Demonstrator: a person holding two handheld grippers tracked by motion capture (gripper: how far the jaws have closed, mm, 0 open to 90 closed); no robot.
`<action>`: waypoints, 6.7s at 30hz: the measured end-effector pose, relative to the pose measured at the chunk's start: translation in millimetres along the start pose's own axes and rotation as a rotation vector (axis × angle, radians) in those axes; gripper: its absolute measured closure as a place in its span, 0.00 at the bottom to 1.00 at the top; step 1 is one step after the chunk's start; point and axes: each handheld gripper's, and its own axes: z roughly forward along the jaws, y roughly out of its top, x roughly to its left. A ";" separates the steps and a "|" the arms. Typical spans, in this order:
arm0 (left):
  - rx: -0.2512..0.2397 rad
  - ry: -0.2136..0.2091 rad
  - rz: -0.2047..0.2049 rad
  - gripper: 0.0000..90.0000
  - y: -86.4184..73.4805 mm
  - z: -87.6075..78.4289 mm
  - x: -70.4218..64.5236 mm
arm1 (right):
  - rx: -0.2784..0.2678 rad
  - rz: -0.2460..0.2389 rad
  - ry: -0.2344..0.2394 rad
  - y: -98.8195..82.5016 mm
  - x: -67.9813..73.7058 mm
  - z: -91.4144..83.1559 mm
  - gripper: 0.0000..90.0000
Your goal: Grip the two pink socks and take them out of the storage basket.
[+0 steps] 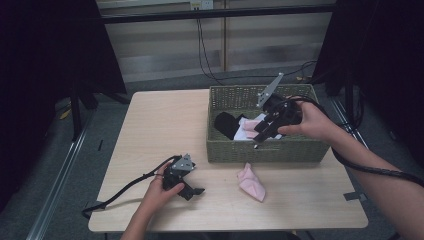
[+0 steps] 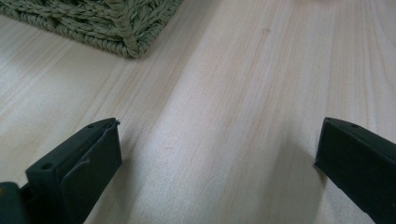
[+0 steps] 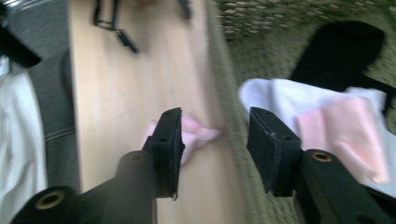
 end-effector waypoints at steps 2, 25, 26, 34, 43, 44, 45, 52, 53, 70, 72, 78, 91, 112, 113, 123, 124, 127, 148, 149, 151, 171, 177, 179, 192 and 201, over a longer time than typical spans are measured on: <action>0.000 0.000 0.001 0.00 0.0 0.0 0.1 | 0.000 0.027 -0.017 -4.4 -8.5 1.5 0.59; -0.002 -0.001 -0.001 0.00 -0.1 0.1 -0.1 | 0.012 0.219 -0.162 -38.5 -86.7 37.6 0.49; -0.002 -0.001 -0.001 0.00 -0.1 0.1 -0.1 | 0.012 0.219 -0.162 -38.5 -86.7 37.6 0.49; -0.004 -0.006 -0.003 0.00 -0.2 0.2 -0.1 | 0.016 0.256 -0.194 -42.0 -102.9 53.8 0.47; -0.004 -0.011 -0.004 0.00 -0.2 0.2 -0.1 | 0.014 0.298 -0.181 -43.8 -115.7 72.7 0.48; -0.005 -0.010 -0.006 0.00 -0.3 0.2 -0.3 | 0.018 0.294 -0.180 -44.2 -115.7 75.3 0.50; -0.005 -0.010 -0.006 0.00 -0.3 0.2 -0.3 | 0.026 0.293 -0.172 -44.4 -115.8 77.6 0.52; -0.005 -0.013 -0.006 0.00 -0.3 0.2 -0.4 | 0.070 0.278 -0.163 -44.5 -114.0 84.6 0.73; -0.005 -0.012 -0.005 0.00 -0.3 0.2 -0.4 | 0.076 0.284 -0.147 -44.6 -113.6 85.0 0.79; -0.007 -0.011 -0.006 0.00 -0.3 0.2 -0.4 | 0.084 0.298 -0.110 -38.9 -103.5 52.1 0.89; -0.007 -0.011 -0.006 0.00 -0.3 0.2 -0.4 | 0.077 0.305 -0.105 -37.8 -100.7 48.4 0.89; -0.008 -0.011 -0.007 0.00 -0.3 0.2 -0.4 | 0.070 0.294 -0.104 -35.3 -96.5 37.1 0.89; -0.005 -0.011 -0.004 0.00 -0.3 0.1 -0.3 | 0.055 0.256 -0.101 -27.9 -83.1 9.6 0.89; -0.007 -0.011 -0.006 0.00 -0.2 0.2 -0.3 | 0.064 0.201 -0.079 -11.5 -62.1 -19.8 0.89; -0.006 -0.011 -0.007 0.00 -0.2 0.2 -0.4 | 0.065 0.201 -0.079 -10.4 -60.8 -21.1 0.89; -0.006 -0.011 -0.006 0.00 -0.2 0.2 -0.3 | 0.069 0.152 -0.062 -0.3 -44.8 -30.3 0.89; -0.006 -0.012 -0.006 0.00 -0.2 0.2 -0.3 | 0.069 0.147 -0.059 0.8 -43.1 -30.9 0.89; -0.006 -0.011 -0.006 0.00 -0.2 0.2 -0.3 | 0.070 0.132 -0.054 3.3 -38.3 -32.4 0.89; -0.005 -0.012 -0.005 0.00 -0.2 0.1 -0.3 | 0.094 0.037 -0.024 16.5 -3.2 -36.7 0.89; -0.005 -0.012 -0.005 0.00 -0.2 0.1 -0.3 | 0.095 0.038 -0.021 17.0 -1.2 -36.7 0.89; -0.005 -0.012 -0.005 0.00 -0.2 0.1 -0.3 | 0.096 0.018 -0.019 17.5 2.2 -36.0 0.89; -0.004 -0.012 -0.004 0.00 -0.2 0.1 -0.2 | 0.120 -0.057 0.042 18.9 31.9 -14.6 0.88; -0.005 -0.012 -0.004 0.00 -0.3 0.1 -0.2 | 0.125 -0.065 0.058 17.4 36.9 -5.5 0.88; -0.005 -0.012 -0.003 0.00 -0.3 0.1 -0.2 | 0.128 -0.080 0.069 16.8 38.7 -1.7 0.88; -0.005 -0.012 -0.006 0.00 -0.3 0.1 -0.4 | 0.138 -0.089 0.092 14.6 46.2 17.1 0.87; -0.005 -0.012 -0.007 0.00 -0.3 0.1 -0.5 | 0.155 -0.097 0.096 10.7 50.3 33.2 0.87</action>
